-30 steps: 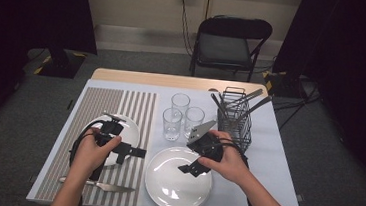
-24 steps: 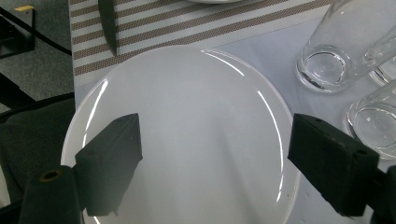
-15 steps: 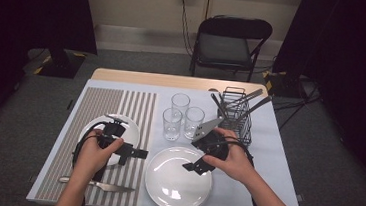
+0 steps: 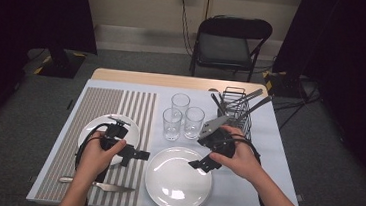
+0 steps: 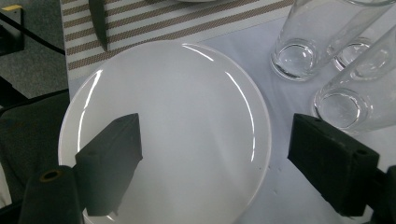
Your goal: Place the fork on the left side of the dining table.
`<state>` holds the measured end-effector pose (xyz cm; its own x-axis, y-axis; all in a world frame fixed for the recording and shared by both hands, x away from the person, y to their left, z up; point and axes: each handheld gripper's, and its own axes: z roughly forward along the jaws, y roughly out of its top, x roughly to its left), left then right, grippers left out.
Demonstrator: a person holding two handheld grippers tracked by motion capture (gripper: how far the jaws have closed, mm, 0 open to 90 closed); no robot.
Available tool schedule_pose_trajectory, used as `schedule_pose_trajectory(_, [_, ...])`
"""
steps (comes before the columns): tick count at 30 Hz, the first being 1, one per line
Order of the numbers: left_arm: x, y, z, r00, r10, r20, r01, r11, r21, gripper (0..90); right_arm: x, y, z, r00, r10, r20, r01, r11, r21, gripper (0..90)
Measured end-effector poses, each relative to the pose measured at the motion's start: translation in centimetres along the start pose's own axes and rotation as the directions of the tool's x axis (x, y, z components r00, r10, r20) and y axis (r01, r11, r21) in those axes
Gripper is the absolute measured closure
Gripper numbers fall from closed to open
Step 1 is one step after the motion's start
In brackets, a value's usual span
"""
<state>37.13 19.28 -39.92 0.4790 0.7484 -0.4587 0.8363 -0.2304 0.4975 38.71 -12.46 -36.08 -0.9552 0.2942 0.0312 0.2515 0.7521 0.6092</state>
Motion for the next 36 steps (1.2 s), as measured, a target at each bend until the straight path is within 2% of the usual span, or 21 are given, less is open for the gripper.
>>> schedule_pose_trajectory(10, [0.2, -0.1, 0.1, 0.9999, -0.011, 0.01, 0.011, 0.9999, -0.003, 16.6, -0.4, 0.0, -1.0, 0.9999, 0.011, 0.007, -0.011, 0.9999, -0.001, 17.0])
schedule_pose_trajectory(18, [0.1, -0.1, -0.2, 1.0, 0.004, 0.006, -0.004, 1.0, -0.003, 16.7, -0.8, -0.1, -1.9, 0.9996, 0.027, 0.01, -0.027, 0.9996, 0.0, 17.0])
schedule_pose_trajectory(30, [0.1, -0.2, -0.2, 0.9999, -0.003, 0.013, 0.003, 0.9999, -0.01, 16.7, -1.1, 0.3, -3.4, 0.9995, 0.019, 0.027, -0.019, 0.9998, -0.002, 17.0])
schedule_pose_trajectory(36, [0.1, -0.2, -0.1, 0.9999, 0.006, 0.015, -0.006, 1.0, -0.002, 16.8, -1.4, 0.6, -4.6, 0.9992, 0.012, 0.037, -0.012, 0.9999, 0.011, 17.0])
